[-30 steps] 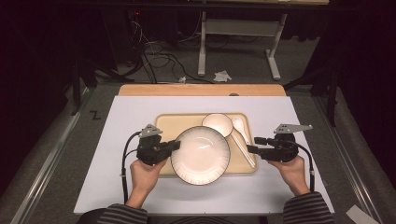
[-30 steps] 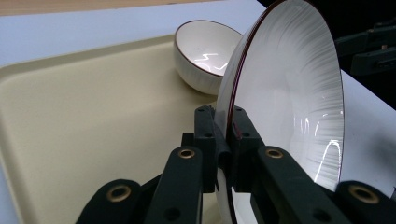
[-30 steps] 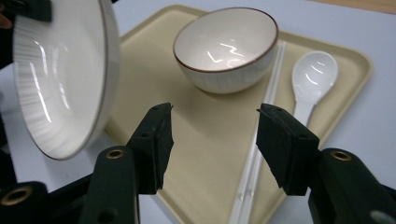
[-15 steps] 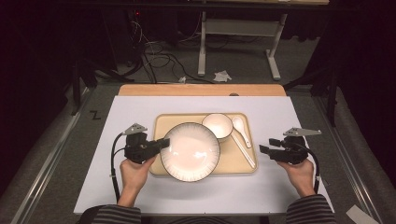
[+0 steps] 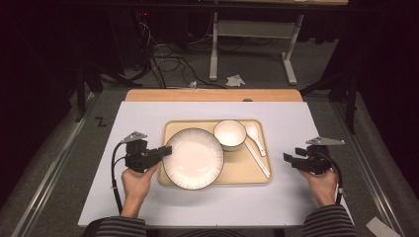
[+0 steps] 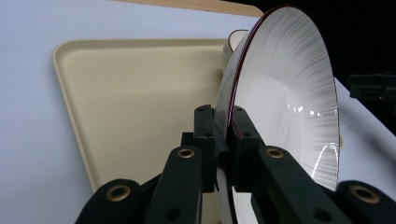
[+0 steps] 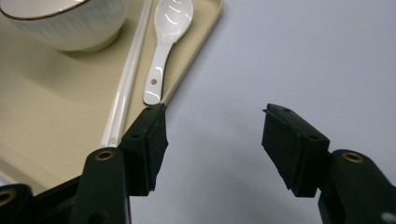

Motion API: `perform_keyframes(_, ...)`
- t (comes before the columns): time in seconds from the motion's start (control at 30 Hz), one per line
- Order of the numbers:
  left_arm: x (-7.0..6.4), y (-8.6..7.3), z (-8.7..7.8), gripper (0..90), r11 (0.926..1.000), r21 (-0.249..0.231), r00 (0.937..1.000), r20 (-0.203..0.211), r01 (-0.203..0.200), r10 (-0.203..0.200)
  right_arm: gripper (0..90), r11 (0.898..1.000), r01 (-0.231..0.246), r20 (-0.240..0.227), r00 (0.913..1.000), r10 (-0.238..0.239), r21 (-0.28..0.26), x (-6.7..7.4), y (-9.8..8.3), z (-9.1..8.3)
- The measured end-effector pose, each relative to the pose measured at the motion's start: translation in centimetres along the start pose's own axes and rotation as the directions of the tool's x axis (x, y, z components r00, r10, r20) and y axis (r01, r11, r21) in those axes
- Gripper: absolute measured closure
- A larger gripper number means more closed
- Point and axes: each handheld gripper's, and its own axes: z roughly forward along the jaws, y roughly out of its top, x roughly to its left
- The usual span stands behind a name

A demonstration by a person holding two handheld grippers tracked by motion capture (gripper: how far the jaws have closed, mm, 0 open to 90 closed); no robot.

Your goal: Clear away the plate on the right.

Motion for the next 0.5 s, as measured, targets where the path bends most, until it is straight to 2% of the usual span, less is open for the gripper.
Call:
perform_keyframes(0.1, 0.4, 0.1, -0.1, 84.2, 1.0000, 0.003, 1.0000, -0.006, -0.003, 0.003, 41.2, 1.000, 0.005, 0.051, 0.9987, -0.005, 0.001, -0.7, -0.4, 0.1)
perform_keyframes(0.27, 1.2, 0.3, -0.1, 84.0, 0.9997, -0.014, 0.9995, -0.024, 0.021, -0.021, 41.4, 0.999, -0.018, 0.090, 0.9958, 0.015, 0.032, -1.6, -1.1, 0.5)
perform_keyframes(0.5, 2.5, 0.9, -0.3, 83.9, 0.9981, -0.032, 0.9974, -0.048, 0.052, -0.054, 41.3, 0.999, -0.049, 0.138, 0.9894, 0.046, 0.017, -2.5, -1.6, 0.3)
